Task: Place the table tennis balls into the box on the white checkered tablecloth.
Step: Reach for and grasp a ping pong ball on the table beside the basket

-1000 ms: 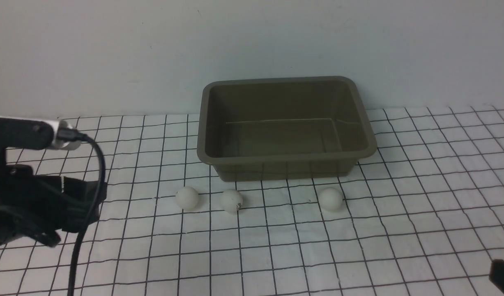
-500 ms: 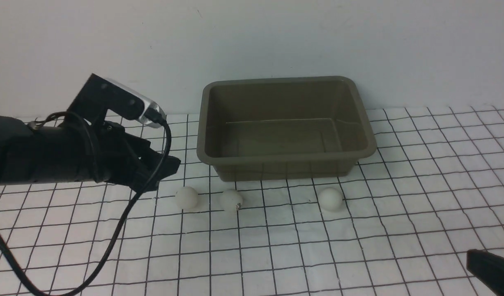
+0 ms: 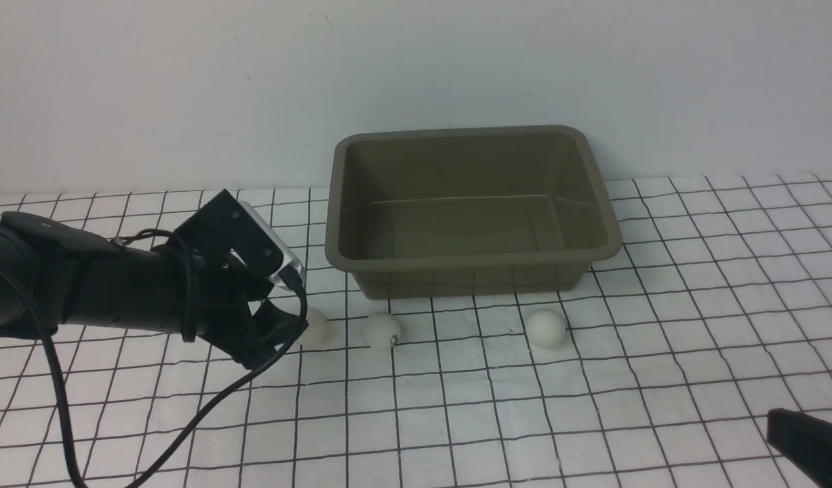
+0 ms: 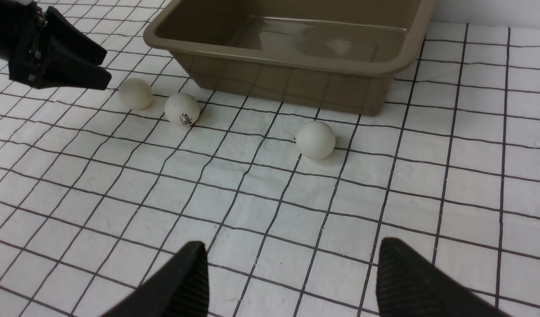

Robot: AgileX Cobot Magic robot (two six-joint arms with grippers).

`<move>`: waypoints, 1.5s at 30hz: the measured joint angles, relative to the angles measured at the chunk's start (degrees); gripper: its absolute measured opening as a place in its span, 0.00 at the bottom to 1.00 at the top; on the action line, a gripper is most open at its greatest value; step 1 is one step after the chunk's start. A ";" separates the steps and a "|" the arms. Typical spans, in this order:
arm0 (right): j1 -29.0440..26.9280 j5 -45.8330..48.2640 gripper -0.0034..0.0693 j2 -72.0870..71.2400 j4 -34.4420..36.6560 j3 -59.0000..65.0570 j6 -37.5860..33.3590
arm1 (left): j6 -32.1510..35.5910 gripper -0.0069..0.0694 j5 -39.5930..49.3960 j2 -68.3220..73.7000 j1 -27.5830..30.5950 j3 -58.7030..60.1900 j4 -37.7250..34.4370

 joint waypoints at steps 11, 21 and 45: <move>0.00 0.23 0.68 0.00 0.00 0.00 0.00 | 0.25 0.77 1.62 1.18 0.00 -0.80 1.66; 0.00 0.23 0.68 0.00 0.00 0.00 0.00 | 5.65 0.77 2.16 7.68 0.00 -2.33 0.00; 0.00 -0.11 0.68 0.00 0.41 0.00 -0.22 | 23.36 0.53 -1.00 8.30 0.00 -2.33 -17.78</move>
